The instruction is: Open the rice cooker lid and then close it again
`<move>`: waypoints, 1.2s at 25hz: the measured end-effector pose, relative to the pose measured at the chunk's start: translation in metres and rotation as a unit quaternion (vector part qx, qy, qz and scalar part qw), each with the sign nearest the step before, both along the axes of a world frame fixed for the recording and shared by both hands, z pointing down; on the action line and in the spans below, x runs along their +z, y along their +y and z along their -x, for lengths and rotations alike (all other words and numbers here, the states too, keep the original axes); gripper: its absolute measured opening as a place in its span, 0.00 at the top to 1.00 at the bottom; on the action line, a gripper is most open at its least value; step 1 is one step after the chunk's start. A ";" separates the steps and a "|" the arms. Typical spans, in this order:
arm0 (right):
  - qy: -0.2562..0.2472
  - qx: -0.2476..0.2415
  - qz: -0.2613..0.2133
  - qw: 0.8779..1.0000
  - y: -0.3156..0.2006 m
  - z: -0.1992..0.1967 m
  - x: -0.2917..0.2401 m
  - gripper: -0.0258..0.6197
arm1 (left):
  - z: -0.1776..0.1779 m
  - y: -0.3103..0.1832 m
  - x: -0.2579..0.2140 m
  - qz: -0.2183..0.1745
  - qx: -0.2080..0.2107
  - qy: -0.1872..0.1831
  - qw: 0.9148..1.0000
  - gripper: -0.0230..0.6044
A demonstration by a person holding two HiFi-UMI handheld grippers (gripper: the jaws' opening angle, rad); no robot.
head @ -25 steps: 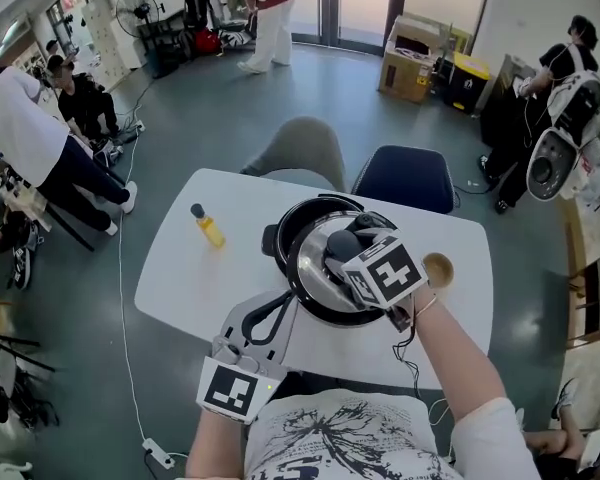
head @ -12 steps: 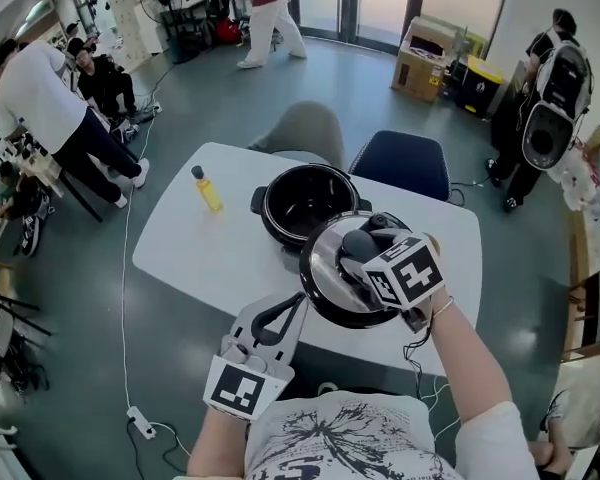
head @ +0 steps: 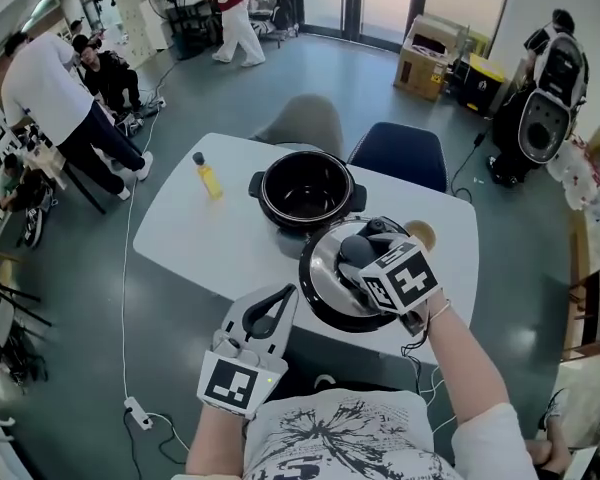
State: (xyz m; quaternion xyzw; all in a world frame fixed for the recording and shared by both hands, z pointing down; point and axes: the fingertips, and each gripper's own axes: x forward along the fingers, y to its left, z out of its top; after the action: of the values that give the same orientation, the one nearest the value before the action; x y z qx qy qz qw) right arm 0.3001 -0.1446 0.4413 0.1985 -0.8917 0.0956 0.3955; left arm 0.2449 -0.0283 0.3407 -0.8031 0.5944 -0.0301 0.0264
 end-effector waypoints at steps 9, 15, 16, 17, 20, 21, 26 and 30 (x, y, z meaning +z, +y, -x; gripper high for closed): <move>0.000 -0.016 -0.004 1.000 -0.006 0.020 -0.007 0.50 | 0.020 -0.009 -0.009 -0.009 -0.013 -0.011 1.000 0.94; -0.006 -0.008 -0.013 1.000 -0.034 0.050 -0.012 0.50 | 0.050 -0.034 -0.004 -0.013 -0.004 -0.017 1.000 0.94; -0.008 -0.005 -0.014 1.000 -0.040 0.056 -0.012 0.50 | 0.058 -0.040 -0.003 -0.013 -0.002 -0.015 1.000 0.94; -0.009 -0.001 -0.014 1.000 -0.048 0.064 -0.011 0.50 | 0.066 -0.048 -0.003 -0.014 0.000 -0.013 1.000 0.94; -0.009 0.011 -0.016 1.000 -0.075 0.093 -0.010 0.50 | 0.099 -0.077 -0.003 -0.017 0.011 -0.013 1.000 0.94; -0.008 0.016 -0.016 1.000 -0.084 0.105 -0.010 0.50 | 0.112 -0.089 -0.004 -0.018 0.016 -0.014 1.000 0.94; -0.006 0.037 -0.010 0.999 -0.129 0.163 -0.010 0.50 | 0.167 -0.138 -0.009 -0.022 0.048 -0.023 0.998 0.94; -0.013 0.060 -0.012 0.998 -0.161 0.195 -0.009 0.50 | 0.202 -0.170 -0.007 -0.018 0.067 -0.027 0.997 0.94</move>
State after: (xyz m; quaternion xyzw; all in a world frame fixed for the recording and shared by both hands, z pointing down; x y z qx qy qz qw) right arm 0.1048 -0.3052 0.4327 0.2551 -0.8845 0.1106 0.3746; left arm 0.0427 -0.1983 0.3334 -0.8396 0.5386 -0.0388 0.0591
